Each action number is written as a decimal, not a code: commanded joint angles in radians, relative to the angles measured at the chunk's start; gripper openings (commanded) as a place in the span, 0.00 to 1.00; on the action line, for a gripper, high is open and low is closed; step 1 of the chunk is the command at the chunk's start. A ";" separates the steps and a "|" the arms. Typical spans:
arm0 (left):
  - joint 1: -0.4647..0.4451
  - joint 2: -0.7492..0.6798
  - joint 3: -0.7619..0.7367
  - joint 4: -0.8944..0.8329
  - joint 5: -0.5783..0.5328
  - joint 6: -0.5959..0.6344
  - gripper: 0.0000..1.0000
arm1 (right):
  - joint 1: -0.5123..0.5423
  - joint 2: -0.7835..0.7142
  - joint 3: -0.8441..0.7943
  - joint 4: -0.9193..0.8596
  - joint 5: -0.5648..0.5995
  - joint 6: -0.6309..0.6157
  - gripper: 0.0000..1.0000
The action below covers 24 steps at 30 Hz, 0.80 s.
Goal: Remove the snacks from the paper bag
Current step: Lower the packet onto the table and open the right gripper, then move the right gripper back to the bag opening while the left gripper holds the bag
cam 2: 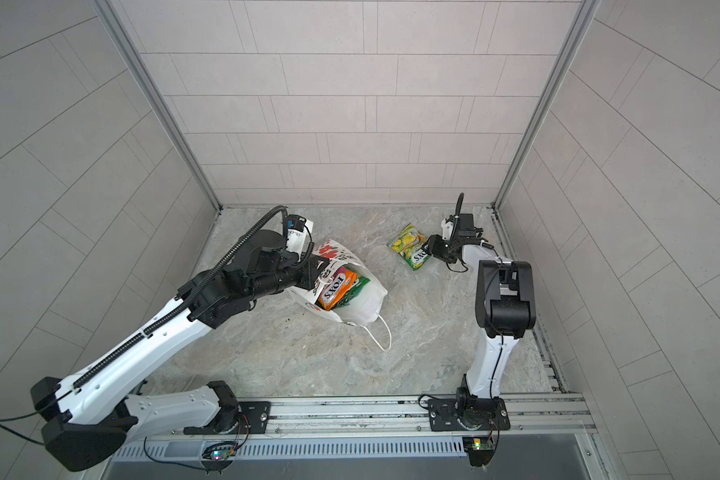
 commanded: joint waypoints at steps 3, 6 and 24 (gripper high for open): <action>-0.001 -0.022 -0.012 0.051 0.029 -0.012 0.00 | -0.004 -0.228 -0.119 0.002 -0.056 0.026 0.59; -0.002 -0.023 -0.012 0.061 0.032 -0.015 0.00 | -0.002 -0.369 -0.228 0.034 -0.109 0.057 0.59; -0.002 0.007 -0.018 0.131 0.007 -0.038 0.00 | 0.393 -1.045 -0.613 0.146 -0.240 0.140 0.59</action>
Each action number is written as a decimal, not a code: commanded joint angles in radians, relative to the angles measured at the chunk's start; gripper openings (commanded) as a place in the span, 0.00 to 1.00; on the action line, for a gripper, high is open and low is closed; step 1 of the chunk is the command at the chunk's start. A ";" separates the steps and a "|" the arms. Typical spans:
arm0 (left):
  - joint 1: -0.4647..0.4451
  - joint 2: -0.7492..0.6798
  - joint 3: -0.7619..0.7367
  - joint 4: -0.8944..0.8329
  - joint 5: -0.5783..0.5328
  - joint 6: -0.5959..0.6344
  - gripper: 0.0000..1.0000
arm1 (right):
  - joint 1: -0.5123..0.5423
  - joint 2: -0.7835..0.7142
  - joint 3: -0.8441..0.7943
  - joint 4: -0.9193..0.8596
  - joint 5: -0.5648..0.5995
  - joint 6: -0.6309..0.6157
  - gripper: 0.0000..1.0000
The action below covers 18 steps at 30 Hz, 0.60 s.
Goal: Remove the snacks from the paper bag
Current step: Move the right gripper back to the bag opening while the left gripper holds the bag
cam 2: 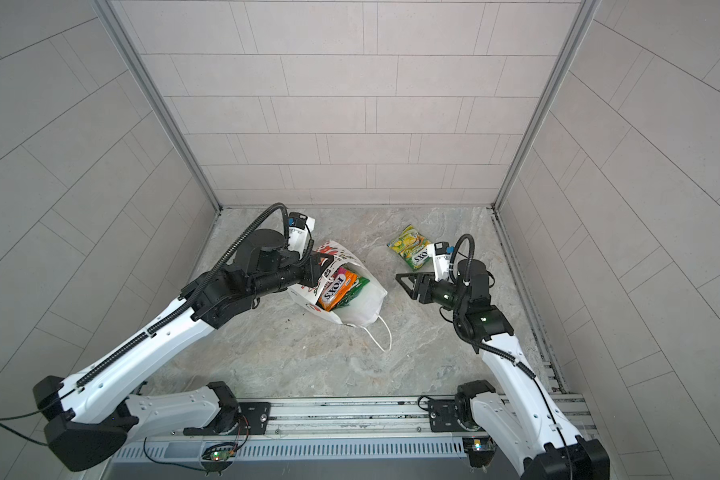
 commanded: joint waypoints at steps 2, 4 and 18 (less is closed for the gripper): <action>-0.002 0.005 0.000 0.064 -0.011 -0.031 0.00 | 0.160 -0.037 -0.042 0.009 0.044 -0.050 0.58; -0.001 0.013 0.011 0.077 -0.004 -0.042 0.00 | 0.222 -0.017 -0.049 0.021 0.077 -0.063 0.58; -0.002 0.036 0.052 0.112 0.054 -0.074 0.00 | 0.473 0.245 -0.017 0.091 0.216 -0.138 0.50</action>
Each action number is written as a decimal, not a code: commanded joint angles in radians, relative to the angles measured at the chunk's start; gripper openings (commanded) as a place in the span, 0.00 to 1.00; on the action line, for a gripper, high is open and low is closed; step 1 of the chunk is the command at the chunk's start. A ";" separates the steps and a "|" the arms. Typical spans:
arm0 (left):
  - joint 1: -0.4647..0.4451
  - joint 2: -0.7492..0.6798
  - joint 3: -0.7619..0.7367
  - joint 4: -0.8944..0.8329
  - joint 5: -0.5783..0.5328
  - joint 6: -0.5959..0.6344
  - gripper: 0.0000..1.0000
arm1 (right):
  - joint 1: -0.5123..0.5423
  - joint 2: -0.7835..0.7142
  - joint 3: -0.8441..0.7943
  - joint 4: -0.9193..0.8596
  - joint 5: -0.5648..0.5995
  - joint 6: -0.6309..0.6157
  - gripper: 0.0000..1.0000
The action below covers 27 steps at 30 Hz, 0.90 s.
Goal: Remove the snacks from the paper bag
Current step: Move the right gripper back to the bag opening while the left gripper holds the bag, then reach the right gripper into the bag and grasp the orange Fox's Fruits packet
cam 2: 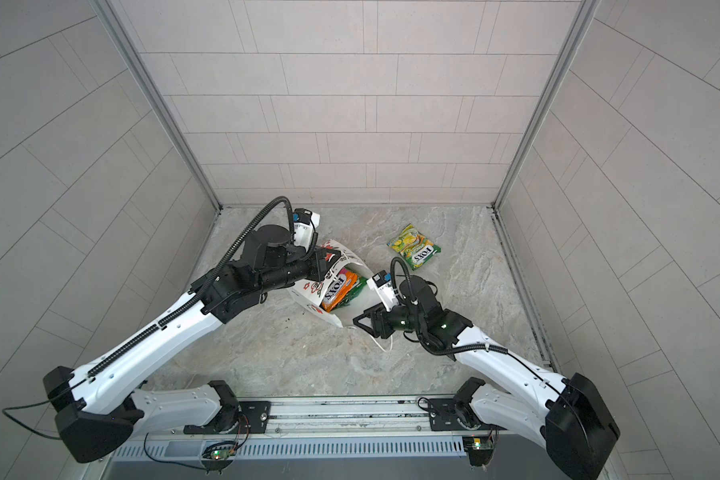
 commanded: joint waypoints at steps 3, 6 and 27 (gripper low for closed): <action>-0.002 -0.005 0.040 0.054 0.021 -0.014 0.00 | 0.044 0.071 0.022 0.053 0.061 -0.038 0.49; -0.002 -0.002 0.041 0.059 0.035 -0.015 0.00 | 0.063 0.128 0.043 0.074 0.085 -0.035 0.48; -0.002 -0.011 0.017 0.061 0.088 -0.017 0.00 | 0.093 0.389 0.127 0.309 0.340 0.263 0.46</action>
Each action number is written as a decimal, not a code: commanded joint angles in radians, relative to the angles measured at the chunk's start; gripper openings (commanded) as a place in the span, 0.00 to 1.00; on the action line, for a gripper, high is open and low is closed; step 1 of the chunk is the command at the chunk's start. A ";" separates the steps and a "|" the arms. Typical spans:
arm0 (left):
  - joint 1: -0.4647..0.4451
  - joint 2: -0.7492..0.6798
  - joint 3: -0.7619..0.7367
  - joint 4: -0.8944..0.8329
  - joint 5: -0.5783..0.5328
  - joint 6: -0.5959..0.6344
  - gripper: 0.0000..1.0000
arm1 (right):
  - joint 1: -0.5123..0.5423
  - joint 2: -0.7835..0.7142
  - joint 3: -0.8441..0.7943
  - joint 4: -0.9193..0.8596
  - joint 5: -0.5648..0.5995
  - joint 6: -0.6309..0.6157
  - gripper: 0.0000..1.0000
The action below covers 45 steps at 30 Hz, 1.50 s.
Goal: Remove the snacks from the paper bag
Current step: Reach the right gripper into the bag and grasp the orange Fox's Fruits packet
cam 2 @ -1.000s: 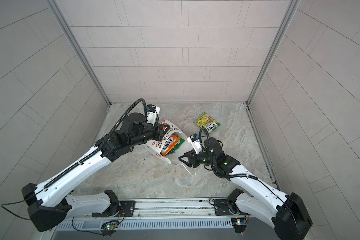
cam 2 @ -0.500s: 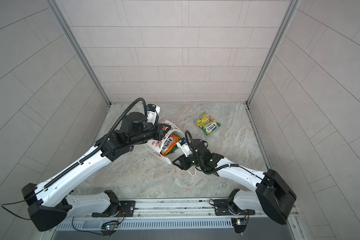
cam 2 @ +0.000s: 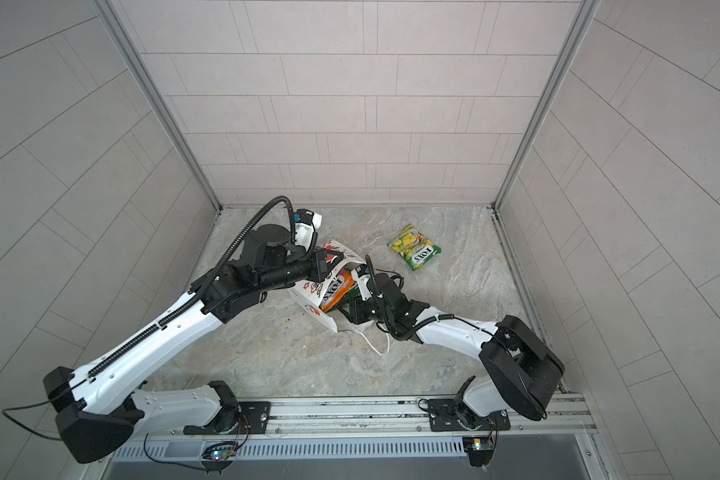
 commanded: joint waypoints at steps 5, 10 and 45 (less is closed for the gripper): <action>-0.002 -0.009 0.014 0.056 0.019 -0.005 0.00 | 0.006 0.013 -0.002 0.125 0.122 0.157 0.45; -0.003 -0.004 0.014 0.059 0.027 -0.010 0.00 | 0.011 0.023 0.004 0.126 0.209 0.254 0.44; -0.015 0.017 0.018 0.060 0.049 -0.014 0.00 | 0.025 0.091 0.078 0.172 0.168 0.308 0.36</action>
